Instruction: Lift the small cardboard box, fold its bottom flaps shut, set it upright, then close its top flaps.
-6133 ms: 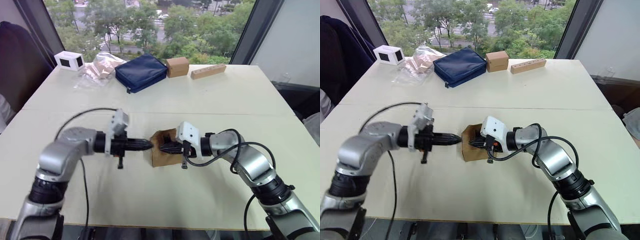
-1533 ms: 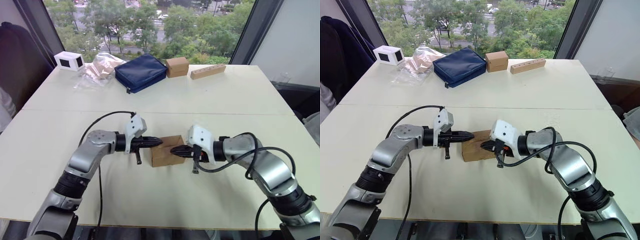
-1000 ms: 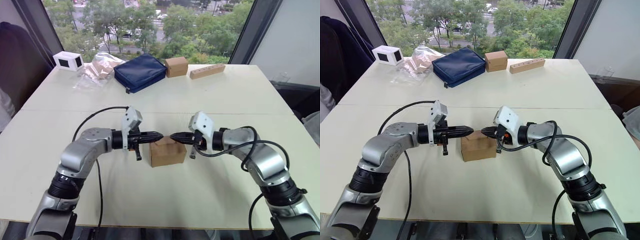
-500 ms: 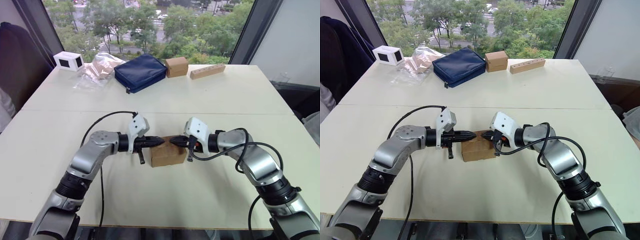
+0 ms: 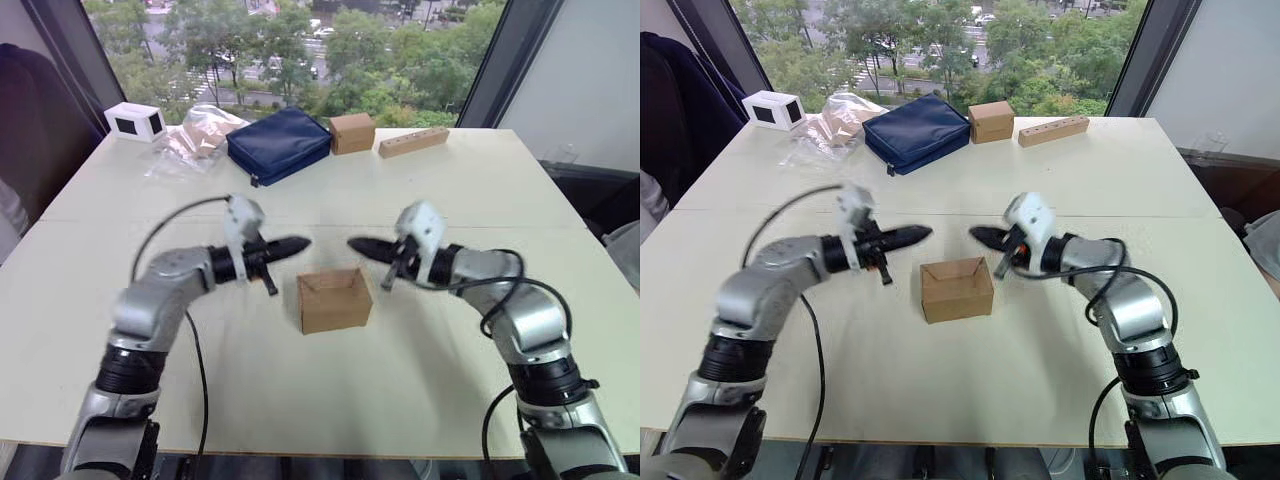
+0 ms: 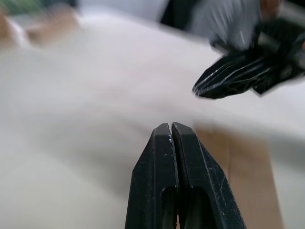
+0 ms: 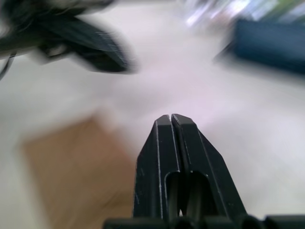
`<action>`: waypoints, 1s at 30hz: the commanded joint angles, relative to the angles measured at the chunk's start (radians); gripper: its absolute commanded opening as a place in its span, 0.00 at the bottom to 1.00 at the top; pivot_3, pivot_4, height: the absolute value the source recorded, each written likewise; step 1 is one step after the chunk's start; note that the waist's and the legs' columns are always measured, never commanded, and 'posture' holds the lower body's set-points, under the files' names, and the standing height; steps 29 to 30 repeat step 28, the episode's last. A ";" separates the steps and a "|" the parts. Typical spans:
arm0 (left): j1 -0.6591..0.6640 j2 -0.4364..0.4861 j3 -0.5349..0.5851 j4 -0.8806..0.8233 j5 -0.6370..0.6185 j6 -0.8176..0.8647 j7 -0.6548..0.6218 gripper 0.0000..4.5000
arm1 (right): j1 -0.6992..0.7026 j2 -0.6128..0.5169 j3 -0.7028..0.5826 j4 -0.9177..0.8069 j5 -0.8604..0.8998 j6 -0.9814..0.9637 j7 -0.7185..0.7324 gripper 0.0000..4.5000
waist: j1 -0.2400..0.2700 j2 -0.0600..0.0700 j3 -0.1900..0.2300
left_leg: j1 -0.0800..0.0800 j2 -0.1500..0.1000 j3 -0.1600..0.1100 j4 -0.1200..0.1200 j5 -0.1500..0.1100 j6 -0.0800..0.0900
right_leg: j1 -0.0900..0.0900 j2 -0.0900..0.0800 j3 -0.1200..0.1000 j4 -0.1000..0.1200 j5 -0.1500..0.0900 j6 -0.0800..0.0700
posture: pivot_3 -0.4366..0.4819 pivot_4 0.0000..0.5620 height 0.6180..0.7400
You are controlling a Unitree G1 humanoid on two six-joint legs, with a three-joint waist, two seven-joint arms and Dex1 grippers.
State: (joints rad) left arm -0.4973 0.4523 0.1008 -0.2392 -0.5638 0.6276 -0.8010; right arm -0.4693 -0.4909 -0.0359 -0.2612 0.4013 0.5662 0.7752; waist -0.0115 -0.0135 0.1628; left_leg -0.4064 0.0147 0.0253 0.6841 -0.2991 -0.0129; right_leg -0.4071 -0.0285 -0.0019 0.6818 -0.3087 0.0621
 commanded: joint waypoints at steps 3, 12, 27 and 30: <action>0.157 0.137 0.098 -0.167 -0.106 0.158 0.035 0.01 | 0.138 -0.090 -0.177 -0.158 0.199 0.140 0.021 0.00 | 0.000 0.000 0.000 | 0.001 0.000 0.000 -0.001 0.000 0.000 | 0.001 0.000 0.000 -0.001 0.000 0.000 | 0.48 0.27 1.00; 0.426 0.256 0.106 -0.223 -0.100 0.120 -0.034 0.01 | 0.411 -0.271 -0.253 -0.277 0.300 0.265 0.075 0.00 | -0.001 0.001 0.000 | 0.006 0.000 0.000 -0.004 0.000 0.000 | 0.006 -0.002 0.000 -0.002 0.000 -0.001 | 0.48 0.27 1.00; 0.725 0.299 0.148 -0.296 -0.116 0.085 -0.075 0.01 | 0.554 -0.386 -0.184 -0.233 0.259 0.232 0.151 0.00 | 0.001 0.002 0.000 | 0.016 0.000 0.002 -0.015 0.000 -0.001 | 0.016 -0.004 0.000 -0.017 -0.001 -0.003 | 0.48 0.27 1.00; 0.722 0.294 0.153 -0.296 -0.129 0.092 -0.071 0.01 | 0.553 -0.387 -0.174 -0.231 0.254 0.227 0.154 0.00 | 0.001 0.002 0.000 | 0.015 0.000 0.002 -0.015 0.000 -0.001 | 0.015 -0.004 0.000 -0.017 -0.001 -0.003 | 0.48 0.27 1.00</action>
